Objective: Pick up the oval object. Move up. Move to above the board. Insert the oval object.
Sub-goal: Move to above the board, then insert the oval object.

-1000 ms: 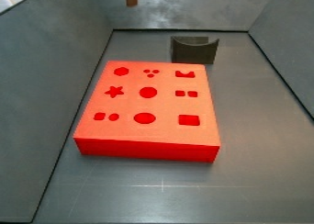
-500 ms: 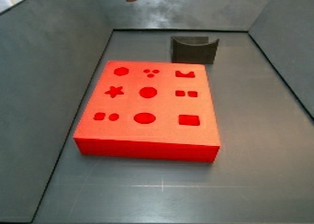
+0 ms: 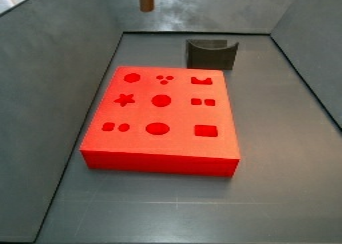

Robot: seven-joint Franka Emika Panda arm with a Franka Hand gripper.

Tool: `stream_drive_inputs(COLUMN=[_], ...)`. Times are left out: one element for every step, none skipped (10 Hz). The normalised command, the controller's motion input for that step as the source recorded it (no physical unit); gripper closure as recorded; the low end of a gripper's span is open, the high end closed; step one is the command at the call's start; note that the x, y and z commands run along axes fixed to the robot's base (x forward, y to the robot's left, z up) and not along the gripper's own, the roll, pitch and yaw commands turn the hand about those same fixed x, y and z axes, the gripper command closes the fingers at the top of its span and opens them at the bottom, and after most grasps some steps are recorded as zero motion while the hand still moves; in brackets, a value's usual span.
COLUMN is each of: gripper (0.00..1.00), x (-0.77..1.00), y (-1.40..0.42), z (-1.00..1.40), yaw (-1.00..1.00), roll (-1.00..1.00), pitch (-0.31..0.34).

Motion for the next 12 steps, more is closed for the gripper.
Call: stream_drive_inputs(gripper=[1.00, 1.00, 1.00, 1.00, 1.00, 1.00, 1.00, 1.00, 1.00, 1.00, 1.00, 1.00], x=[0.30, 0.31, 0.23, 0.17, 0.12, 0.00, 0.00, 0.00, 0.00, 0.00, 0.00, 0.00], y=[-1.00, -0.94, -0.58, -0.33, -0.18, -0.01, -0.05, 0.00, 0.00, 0.00, 0.00, 0.00], z=[0.13, 0.13, 0.08, 0.05, 0.04, -0.04, -0.24, -0.29, -0.31, -0.31, -0.31, -0.31], yaw=[0.19, 0.11, 0.05, 0.03, 0.02, -0.05, -1.00, -1.00, -1.00, -1.00, -1.00, -1.00], roll=[0.05, 0.05, 0.06, 0.07, 0.07, 0.00, 0.00, 0.00, 0.00, 0.00, 0.00, 0.00], pitch=[0.121, 0.123, 0.121, 0.119, 0.100, 0.000, 0.000, 0.000, 0.000, 0.000, -0.001, -0.001])
